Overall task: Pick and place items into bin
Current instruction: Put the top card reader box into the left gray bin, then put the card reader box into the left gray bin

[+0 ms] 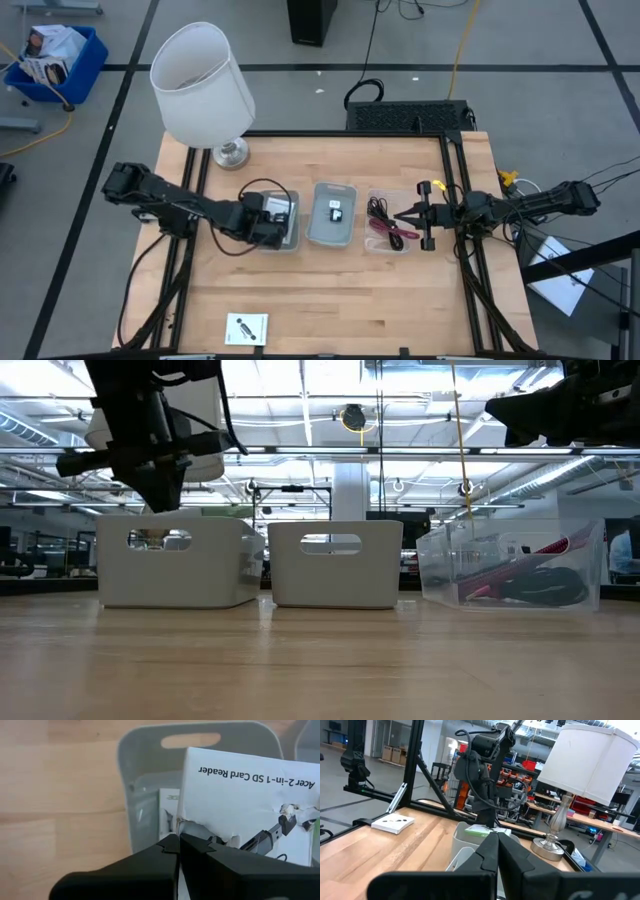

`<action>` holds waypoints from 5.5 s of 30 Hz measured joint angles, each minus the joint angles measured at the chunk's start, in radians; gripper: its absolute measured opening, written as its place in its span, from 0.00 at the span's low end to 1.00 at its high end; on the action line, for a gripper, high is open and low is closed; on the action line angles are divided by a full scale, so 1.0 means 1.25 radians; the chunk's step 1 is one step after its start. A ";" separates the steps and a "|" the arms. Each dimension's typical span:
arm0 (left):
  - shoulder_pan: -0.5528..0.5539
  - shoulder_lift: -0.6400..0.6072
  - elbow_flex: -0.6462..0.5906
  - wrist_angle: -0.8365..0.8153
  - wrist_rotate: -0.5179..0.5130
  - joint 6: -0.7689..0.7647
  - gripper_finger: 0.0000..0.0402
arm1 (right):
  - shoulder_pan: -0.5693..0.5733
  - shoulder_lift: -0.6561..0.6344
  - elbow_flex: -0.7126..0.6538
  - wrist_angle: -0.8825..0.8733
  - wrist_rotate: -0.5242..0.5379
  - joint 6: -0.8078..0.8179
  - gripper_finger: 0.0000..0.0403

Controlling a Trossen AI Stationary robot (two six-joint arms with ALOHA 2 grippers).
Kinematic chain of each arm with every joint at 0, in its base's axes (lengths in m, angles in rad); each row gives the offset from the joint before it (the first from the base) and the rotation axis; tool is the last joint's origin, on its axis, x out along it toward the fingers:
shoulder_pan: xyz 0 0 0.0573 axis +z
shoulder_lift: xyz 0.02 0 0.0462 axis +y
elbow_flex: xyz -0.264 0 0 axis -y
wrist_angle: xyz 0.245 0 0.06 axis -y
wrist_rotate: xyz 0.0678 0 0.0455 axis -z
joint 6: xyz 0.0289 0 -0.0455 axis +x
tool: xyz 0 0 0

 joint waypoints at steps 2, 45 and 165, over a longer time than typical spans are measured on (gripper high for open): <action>0.011 0.002 0.000 0.005 0.007 0.012 0.01 | 0.000 0.000 0.000 0.000 0.000 0.000 0.00; -0.105 -0.021 0.159 -0.101 -0.063 0.561 0.28 | 0.000 0.000 0.000 0.000 -0.001 -0.012 0.00; -0.020 -0.101 -0.149 0.237 0.011 0.213 0.02 | 0.002 0.002 0.000 -0.002 0.000 0.018 0.00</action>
